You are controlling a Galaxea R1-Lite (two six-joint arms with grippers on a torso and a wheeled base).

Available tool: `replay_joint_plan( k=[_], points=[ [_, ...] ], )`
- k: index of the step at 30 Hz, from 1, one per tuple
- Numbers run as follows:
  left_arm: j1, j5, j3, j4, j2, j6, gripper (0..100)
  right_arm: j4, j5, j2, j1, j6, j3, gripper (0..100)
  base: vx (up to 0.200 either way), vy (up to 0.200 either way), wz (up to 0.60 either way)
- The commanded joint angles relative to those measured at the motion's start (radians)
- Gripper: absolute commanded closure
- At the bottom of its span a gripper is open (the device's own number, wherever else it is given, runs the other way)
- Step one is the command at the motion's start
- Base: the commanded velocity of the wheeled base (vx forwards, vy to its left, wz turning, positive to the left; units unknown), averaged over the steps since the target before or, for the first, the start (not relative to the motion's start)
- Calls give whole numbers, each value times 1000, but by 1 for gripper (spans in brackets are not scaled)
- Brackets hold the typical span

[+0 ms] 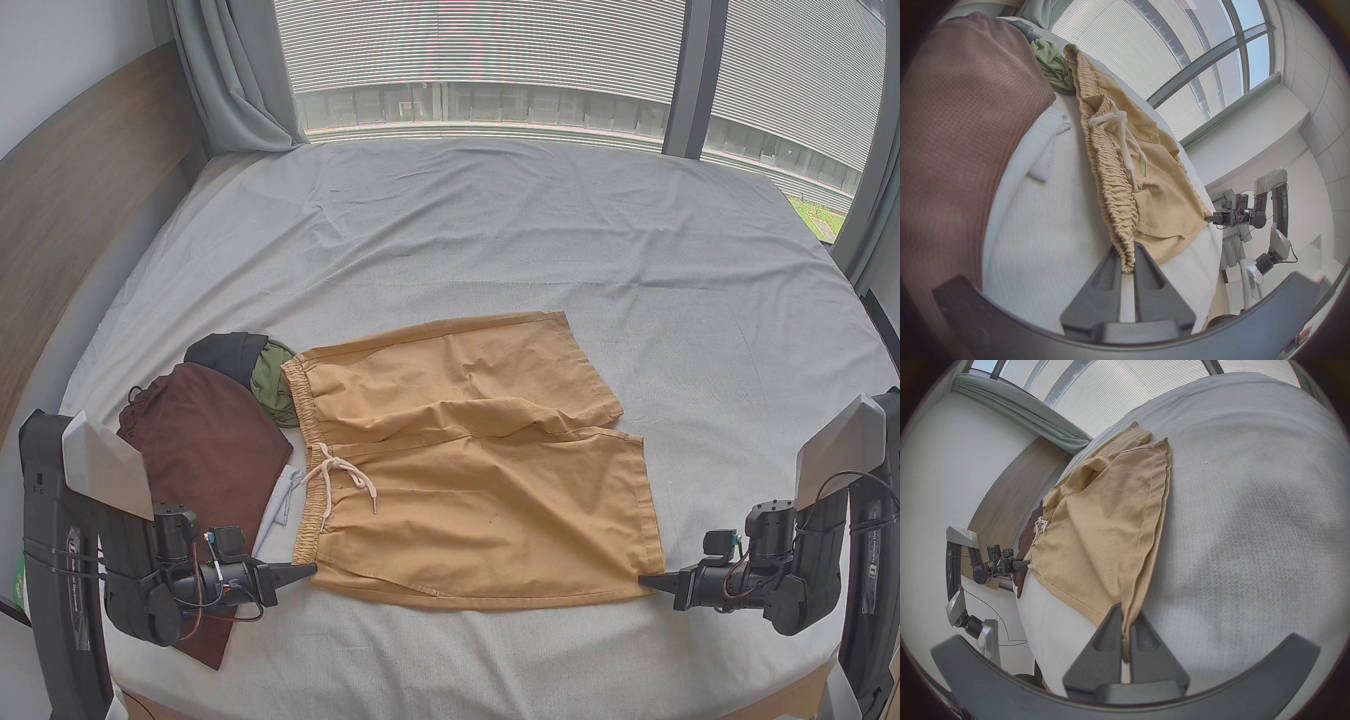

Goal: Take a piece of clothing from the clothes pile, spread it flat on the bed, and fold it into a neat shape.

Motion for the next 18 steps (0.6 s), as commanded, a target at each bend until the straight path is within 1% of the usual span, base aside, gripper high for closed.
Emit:
replay_joint_plan(
  k=[1,3,7,8,12,18],
  points=[
    [8,-20,95,-1,-91,0,100,-1,1,-28,16,-9,43,100,0,0,0],
    [9,-45,127,-1,-106,1,100,-1,2,-42,18,-10,63,100,0,0,0],
    [23,-46,157,-1,-115,4,100,1,5,-61,18,-38,86,100,0,0,0],
    [23,-46,165,-1,-115,12,100,1,7,-62,16,-68,101,100,0,0,0],
    [37,-48,194,-1,-109,96,100,1,13,-61,9,-142,138,100,0,0,0],
    [45,-49,250,1,-108,162,100,1,15,-62,12,-183,177,100,0,0,0]
  ],
)
